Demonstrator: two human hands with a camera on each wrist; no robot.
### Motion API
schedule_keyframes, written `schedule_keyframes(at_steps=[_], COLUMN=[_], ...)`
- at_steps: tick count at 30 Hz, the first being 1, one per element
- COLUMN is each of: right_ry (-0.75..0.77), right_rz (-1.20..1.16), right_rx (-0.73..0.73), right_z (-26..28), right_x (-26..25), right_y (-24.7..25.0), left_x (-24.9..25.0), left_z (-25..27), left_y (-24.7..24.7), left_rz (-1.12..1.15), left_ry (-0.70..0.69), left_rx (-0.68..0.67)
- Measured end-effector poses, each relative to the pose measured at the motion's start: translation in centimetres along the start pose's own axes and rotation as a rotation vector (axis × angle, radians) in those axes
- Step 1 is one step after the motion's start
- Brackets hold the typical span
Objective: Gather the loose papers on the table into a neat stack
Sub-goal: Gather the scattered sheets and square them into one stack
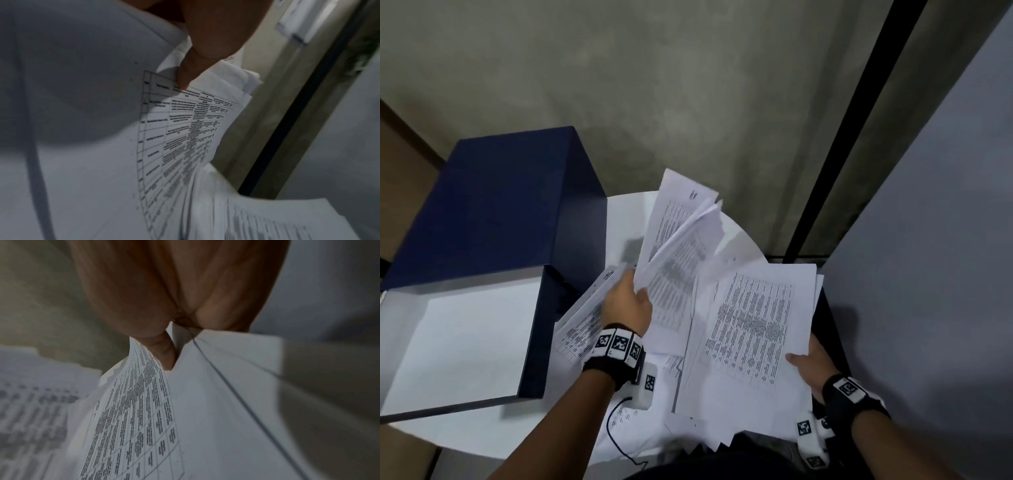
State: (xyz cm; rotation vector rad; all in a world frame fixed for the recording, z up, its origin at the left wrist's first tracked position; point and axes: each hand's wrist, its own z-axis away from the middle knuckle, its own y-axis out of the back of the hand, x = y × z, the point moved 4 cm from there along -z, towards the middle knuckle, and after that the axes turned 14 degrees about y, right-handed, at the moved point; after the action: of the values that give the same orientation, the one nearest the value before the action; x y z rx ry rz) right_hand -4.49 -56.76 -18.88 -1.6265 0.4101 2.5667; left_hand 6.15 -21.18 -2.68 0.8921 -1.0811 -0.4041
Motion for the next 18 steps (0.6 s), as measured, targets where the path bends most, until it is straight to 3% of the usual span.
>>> schedule_keyframes(at_steps=[4,6,9,12,18], right_ry=[-0.007,-0.012,0.008,0.062,0.154], right_rz=[0.022,0.01,0.042,0.086,-0.085], right_rx=[0.001,0.01,0.002,-0.015,-0.013], right_z=[-0.2,-0.2,0.0,0.1,0.8], right_x=[-0.5,-1.1,-1.2,-1.3,-3.1], right_y=[-0.2,-0.3,-0.3,-0.1,-0.2], left_x=[3.4,4.5,5.1,4.5,4.1], left_z=[-0.1,-0.3,-0.8,-1.1,0.5], left_y=[4.2,5.5,5.5,3.9,1.4], left_rz=[0.263,0.482,0.628,0.705,0.716], left_ry=[-0.099,-0.083,-0.081,0.01,0.084], left_rx=[0.114,0.097,-0.01,-0.16,-0.376])
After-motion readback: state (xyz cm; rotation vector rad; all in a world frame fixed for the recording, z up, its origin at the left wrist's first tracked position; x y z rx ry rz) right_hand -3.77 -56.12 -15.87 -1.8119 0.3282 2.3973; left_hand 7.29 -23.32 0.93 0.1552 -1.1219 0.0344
